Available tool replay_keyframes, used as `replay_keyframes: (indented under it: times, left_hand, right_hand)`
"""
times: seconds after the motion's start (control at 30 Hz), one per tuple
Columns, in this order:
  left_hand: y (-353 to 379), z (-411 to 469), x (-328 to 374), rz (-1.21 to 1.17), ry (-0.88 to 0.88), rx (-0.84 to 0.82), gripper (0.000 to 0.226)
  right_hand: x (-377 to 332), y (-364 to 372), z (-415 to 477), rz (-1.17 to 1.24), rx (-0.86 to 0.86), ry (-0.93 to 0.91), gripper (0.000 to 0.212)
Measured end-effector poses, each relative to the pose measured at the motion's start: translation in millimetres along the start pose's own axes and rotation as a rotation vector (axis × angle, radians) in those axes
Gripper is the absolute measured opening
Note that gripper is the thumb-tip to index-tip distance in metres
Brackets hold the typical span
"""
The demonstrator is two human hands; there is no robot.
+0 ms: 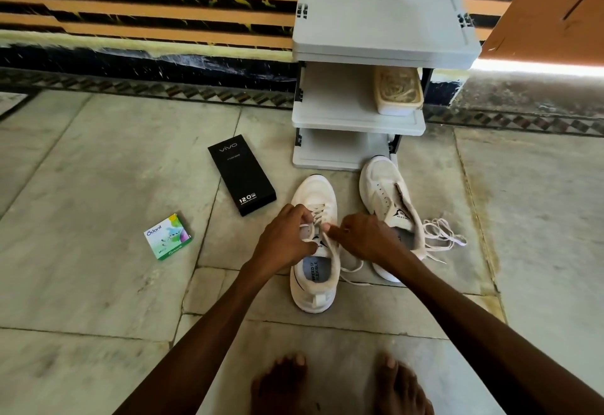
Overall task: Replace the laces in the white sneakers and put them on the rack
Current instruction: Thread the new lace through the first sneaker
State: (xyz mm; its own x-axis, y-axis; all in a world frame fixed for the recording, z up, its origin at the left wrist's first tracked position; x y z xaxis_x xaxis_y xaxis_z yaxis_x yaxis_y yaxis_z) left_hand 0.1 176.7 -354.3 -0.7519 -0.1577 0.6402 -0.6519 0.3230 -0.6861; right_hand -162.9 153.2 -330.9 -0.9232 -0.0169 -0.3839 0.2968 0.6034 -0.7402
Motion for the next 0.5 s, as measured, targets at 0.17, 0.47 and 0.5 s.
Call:
replay_keyframes:
  times: [0.17, 0.47, 0.5]
  left_hand:
    - [-3.7, 3.0, 0.5, -0.012, 0.0, 0.032, 0.026]
    - [-7.3, 4.1, 0.0, -0.045, -0.037, 0.037, 0.027]
    - [-7.4, 4.7, -0.1, -0.049, -0.039, 0.033, 0.027]
  right_hand:
    - [-7.4, -12.5, -0.1, 0.173, 0.033, -0.187, 0.035]
    - [-9.9, -4.5, -1.4, 0.392, -0.01, -0.053, 0.034]
    - [-9.9, -6.0, -2.0, 0.408, -0.012, -0.052, 0.035]
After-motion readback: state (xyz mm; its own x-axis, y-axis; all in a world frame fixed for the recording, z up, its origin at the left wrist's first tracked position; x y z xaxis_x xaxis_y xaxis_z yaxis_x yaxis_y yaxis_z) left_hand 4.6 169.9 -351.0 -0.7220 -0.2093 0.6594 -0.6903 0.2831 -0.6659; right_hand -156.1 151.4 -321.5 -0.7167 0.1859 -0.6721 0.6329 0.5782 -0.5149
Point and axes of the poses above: each hand's wrist, its own z-axis towards the middle knuckle, its own y-axis out of the palm, x = y × z, the point moved 4 cm from there along z, towards the middle knuckle, and after that the axes turned 5 degrees about -x, right-handed, at the moved point
